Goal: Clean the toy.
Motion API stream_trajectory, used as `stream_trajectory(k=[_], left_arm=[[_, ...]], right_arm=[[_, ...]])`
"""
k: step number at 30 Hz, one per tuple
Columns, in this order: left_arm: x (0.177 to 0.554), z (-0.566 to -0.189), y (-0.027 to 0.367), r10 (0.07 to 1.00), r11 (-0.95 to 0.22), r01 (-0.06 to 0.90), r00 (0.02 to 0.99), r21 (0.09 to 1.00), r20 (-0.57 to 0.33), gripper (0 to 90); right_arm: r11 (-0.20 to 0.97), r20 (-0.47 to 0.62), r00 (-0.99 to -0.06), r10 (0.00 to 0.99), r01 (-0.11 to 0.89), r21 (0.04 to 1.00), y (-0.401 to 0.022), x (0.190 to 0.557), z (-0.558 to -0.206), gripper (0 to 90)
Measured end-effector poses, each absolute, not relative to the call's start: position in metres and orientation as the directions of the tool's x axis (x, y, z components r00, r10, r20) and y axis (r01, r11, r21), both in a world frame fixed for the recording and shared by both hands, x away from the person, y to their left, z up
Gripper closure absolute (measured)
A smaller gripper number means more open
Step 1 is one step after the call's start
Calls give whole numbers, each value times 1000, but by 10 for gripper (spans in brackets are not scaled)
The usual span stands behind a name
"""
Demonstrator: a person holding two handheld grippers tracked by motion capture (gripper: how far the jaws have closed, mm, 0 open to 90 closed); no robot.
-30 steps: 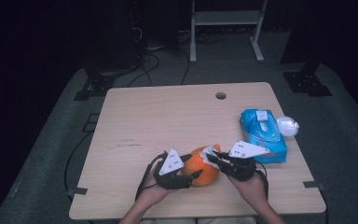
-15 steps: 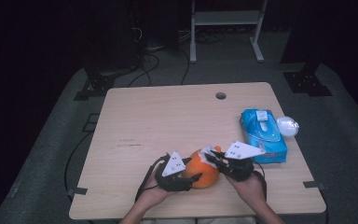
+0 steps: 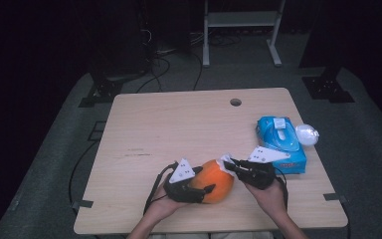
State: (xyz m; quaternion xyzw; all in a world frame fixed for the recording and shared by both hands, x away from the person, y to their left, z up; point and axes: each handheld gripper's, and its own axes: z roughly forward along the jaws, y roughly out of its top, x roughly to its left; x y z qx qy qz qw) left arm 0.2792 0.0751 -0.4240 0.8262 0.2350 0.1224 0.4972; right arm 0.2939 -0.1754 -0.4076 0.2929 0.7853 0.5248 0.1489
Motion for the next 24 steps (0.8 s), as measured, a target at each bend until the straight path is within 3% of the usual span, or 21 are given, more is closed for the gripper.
stream_trajectory(k=[1, 3, 5, 9, 15, 21, 24], left_arm=[[278, -424, 74, 507, -405, 257, 862, 878, -18, 208], [277, -425, 76, 501, -418, 237, 865, 877, 5, 300], [279, -426, 80, 504, -410, 247, 864, 878, -8, 337], [281, -429, 82, 493, -405, 242, 870, 882, -13, 340], [277, -431, 81, 455, -428, 211, 890, 879, 8, 339], [277, -432, 81, 449, -427, 212, 894, 879, 3, 338], [276, -433, 79, 439, -424, 206, 898, 882, 1, 336]], right_arm=[[291, 54, -794, 605, 284, 914, -171, 291, -406, 806], [312, 31, -801, 598, 268, 911, -167, 290, -403, 808], [289, 64, -791, 608, 296, 910, -174, 297, -406, 808], [260, 99, -742, 662, 352, 899, -192, 309, -415, 807], [266, 70, -772, 631, 300, 916, -183, 302, -404, 807], [241, 110, -728, 676, 360, 901, -198, 311, -413, 807], [240, 91, -758, 646, 315, 918, -192, 302, -403, 807]])
